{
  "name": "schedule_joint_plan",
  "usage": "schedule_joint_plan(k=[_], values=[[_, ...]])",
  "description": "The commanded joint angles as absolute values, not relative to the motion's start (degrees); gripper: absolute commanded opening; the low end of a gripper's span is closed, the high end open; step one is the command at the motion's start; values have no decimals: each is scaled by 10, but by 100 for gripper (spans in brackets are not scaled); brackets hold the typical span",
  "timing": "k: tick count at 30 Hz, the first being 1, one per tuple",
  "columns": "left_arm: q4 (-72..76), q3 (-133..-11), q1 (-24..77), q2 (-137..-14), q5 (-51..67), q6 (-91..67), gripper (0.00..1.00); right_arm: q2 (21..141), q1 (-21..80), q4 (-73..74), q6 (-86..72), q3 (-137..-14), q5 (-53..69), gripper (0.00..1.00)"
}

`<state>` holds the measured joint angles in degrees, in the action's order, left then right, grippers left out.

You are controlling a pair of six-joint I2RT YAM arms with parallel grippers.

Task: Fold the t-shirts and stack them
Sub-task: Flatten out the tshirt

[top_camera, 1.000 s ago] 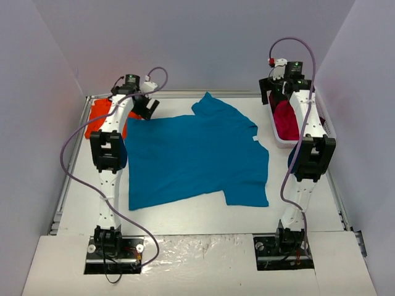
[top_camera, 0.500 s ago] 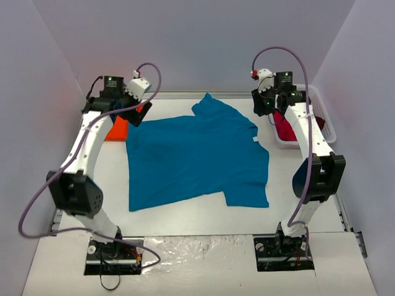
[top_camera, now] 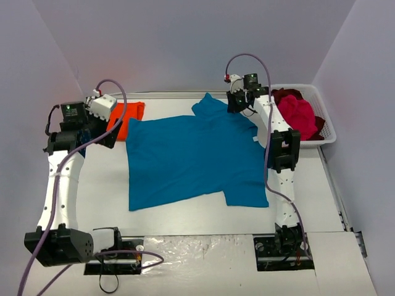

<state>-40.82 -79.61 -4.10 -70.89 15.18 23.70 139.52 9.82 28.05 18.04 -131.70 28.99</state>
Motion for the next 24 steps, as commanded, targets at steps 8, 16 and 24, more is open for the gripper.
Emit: schedule_joint_plan(k=[8, 16, 24], values=[[-405, -730, -72, -609, 150, 222, 94, 1483, 166, 198, 193, -1417, 266, 0], [-406, -714, -107, -596, 168, 214, 94, 1535, 192, 121, 203, -1428, 228, 0], [-397, -691, -143, -592, 195, 203, 94, 1580, 197, 63, 224, -1474, 145, 0]])
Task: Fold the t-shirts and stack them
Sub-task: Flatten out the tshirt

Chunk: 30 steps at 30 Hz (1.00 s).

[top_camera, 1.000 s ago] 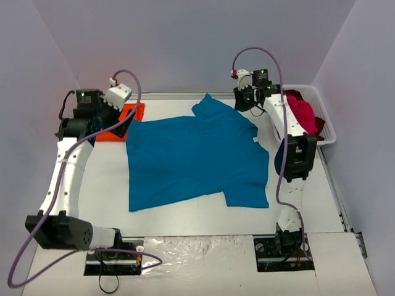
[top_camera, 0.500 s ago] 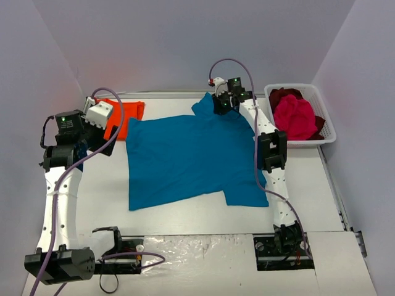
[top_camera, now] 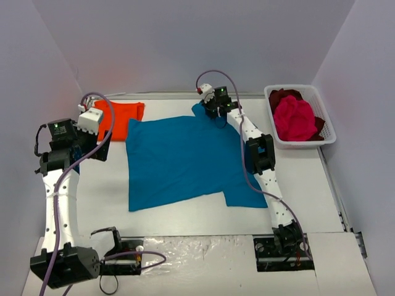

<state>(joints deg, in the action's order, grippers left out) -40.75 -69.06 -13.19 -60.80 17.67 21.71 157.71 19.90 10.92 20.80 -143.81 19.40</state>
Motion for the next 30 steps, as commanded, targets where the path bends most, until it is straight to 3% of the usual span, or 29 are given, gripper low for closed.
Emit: schedule_joint_plan(k=[1, 16, 30], values=[[-397, -691, -145, -592, 197, 203, 94, 1587, 197, 58, 226, -1477, 136, 0], [-402, -694, -158, -595, 221, 198, 94, 1628, 189, 35, 236, -1462, 63, 0], [-403, -703, -159, -606, 245, 193, 94, 1633, 120, 40, 231, -1459, 24, 0]])
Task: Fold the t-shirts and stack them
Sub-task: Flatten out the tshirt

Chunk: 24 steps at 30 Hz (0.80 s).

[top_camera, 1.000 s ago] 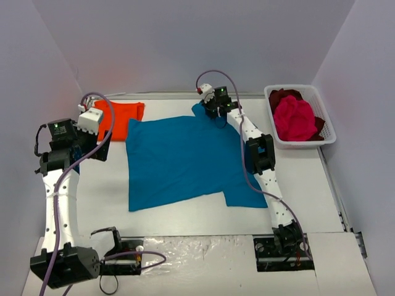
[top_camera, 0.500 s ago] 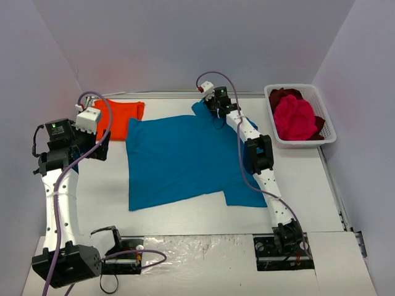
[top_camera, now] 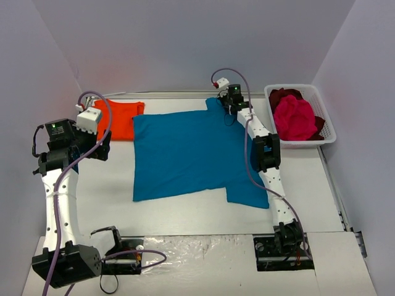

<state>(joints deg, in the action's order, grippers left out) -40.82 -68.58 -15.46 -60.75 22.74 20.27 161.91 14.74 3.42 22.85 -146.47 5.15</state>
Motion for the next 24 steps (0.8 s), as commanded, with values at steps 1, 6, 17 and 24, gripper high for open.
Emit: schedule_joint_plan(k=[1, 6, 17, 24], values=[[-403, -705, -158, -608, 251, 192, 94, 1634, 112, 40, 232, -1462, 24, 0], [-404, -710, -159, -615, 258, 189, 94, 1641, 90, 39, 232, -1483, 19, 0], [-397, -696, -160, -624, 281, 186, 94, 1637, 86, 30, 231, -1491, 34, 17], [-391, -690, -160, -631, 297, 183, 94, 1599, 100, 18, 218, -1486, 46, 39]])
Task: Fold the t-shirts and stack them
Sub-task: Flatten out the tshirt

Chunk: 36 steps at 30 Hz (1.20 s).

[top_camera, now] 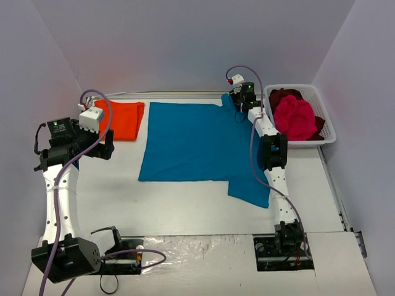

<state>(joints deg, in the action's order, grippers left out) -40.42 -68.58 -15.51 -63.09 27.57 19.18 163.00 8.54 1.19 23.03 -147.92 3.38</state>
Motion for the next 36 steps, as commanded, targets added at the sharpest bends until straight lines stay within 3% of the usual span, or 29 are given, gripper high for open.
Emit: schedule_joint_plan(k=[1, 16, 21, 27, 32, 34, 36], values=[[-388, -688, -160, -631, 299, 182, 94, 1582, 104, 9, 215, -1480, 37, 40], [-384, -666, -152, -594, 344, 171, 94, 1351, 132, -16, 254, -1338, -47, 41], [-417, -664, -101, -604, 238, 223, 94, 1187, 134, 74, 201, -1202, 27, 48], [-447, -628, -55, -648, 255, 280, 94, 1019, 135, 292, 174, -1102, 157, 64], [-436, -599, 35, -652, 241, 325, 100, 809, 133, 337, 224, -839, 179, 66], [-445, -592, 58, -669, 229, 345, 83, 757, 122, 345, 228, -751, 169, 68], [-437, -569, 99, -678, 190, 365, 73, 690, 101, 350, 227, -707, 181, 68]])
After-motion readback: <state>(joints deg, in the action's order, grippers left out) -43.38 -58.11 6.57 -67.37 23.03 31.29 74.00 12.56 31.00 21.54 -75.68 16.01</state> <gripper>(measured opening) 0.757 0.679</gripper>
